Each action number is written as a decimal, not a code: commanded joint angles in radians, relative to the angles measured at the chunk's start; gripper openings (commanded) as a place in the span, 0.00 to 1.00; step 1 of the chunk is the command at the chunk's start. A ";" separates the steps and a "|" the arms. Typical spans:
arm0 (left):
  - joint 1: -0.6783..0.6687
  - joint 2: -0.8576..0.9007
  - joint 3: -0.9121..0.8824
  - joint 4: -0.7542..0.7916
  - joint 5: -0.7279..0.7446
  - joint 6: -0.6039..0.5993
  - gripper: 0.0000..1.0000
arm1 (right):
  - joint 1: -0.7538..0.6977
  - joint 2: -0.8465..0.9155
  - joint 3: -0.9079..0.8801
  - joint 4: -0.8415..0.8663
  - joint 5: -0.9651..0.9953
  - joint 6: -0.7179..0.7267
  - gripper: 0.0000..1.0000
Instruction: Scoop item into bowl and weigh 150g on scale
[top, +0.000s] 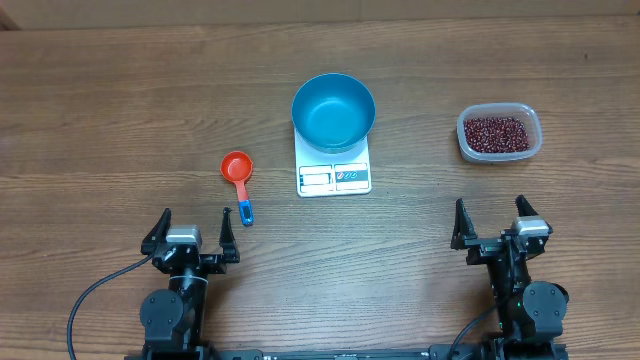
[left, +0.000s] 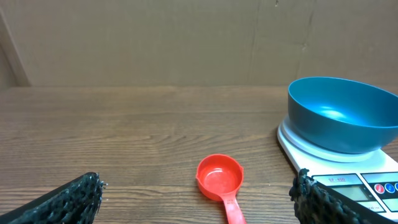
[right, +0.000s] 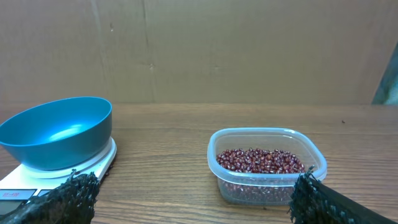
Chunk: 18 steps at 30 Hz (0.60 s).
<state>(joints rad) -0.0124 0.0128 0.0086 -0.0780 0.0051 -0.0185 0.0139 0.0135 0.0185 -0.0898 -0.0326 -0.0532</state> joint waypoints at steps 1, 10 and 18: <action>0.006 -0.008 -0.004 0.000 0.011 0.019 1.00 | 0.002 -0.010 -0.010 0.005 0.013 -0.004 1.00; 0.006 -0.008 -0.004 0.000 0.011 0.019 1.00 | 0.002 -0.010 -0.010 0.005 0.013 -0.004 1.00; 0.006 -0.008 -0.004 0.000 0.011 0.019 1.00 | 0.002 -0.010 -0.010 0.005 0.013 -0.004 1.00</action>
<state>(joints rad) -0.0124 0.0128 0.0086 -0.0780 0.0051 -0.0185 0.0139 0.0135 0.0185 -0.0902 -0.0326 -0.0528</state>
